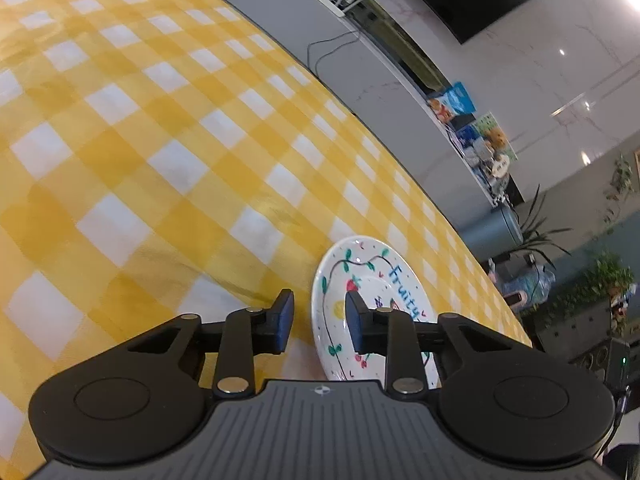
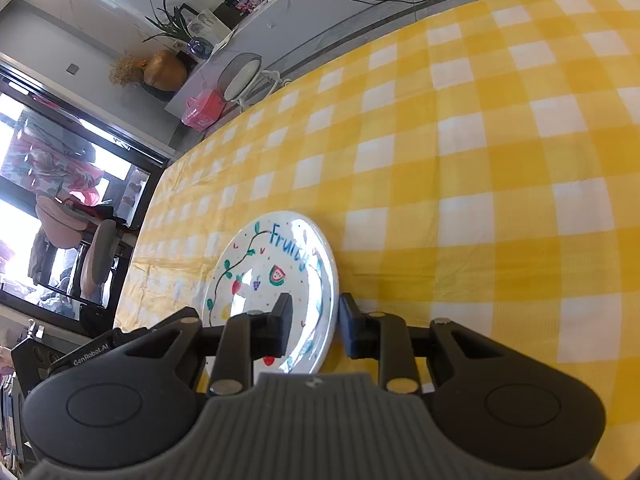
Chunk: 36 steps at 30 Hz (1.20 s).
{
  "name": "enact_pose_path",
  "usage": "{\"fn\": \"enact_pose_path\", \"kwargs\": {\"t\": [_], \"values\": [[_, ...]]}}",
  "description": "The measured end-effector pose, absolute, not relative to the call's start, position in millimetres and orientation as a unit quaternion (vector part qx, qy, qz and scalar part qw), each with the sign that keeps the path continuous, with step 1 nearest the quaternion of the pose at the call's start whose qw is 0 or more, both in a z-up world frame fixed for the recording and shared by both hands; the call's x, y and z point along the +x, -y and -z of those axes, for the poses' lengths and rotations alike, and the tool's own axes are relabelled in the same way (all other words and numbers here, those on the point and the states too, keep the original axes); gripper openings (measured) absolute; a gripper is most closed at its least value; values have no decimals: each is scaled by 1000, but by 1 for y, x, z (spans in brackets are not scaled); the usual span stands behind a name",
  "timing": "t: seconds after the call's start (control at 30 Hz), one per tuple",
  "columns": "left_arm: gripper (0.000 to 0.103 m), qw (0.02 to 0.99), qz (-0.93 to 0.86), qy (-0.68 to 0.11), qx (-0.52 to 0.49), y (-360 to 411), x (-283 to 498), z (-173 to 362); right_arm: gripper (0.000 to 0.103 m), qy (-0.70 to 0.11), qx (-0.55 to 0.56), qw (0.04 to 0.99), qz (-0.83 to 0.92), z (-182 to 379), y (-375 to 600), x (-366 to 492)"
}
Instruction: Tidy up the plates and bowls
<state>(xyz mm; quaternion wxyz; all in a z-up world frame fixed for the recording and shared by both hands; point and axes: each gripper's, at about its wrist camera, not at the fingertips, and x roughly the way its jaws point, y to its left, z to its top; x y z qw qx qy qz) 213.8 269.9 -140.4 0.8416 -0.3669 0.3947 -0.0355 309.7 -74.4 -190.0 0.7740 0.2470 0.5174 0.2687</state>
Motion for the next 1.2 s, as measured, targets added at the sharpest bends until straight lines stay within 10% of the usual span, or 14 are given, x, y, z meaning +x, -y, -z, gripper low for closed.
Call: {"fn": "enact_pose_path", "kwargs": {"t": [0.37,0.77,0.93,1.2], "values": [[32,837,54,-397,-373,-265,217,144,25,-518,275,763,-270,200,88,313],[7,840,36,-401,-364,-265,217,145,24,-516,294,756,-276,209,105,314],[7,849,30,-397,-347,-258,215,142,6,-520,278,764,-263,207,106,313],[7,852,47,-398,-338,-247,218,133,6,-514,302,765,-243,204,124,306]]}}
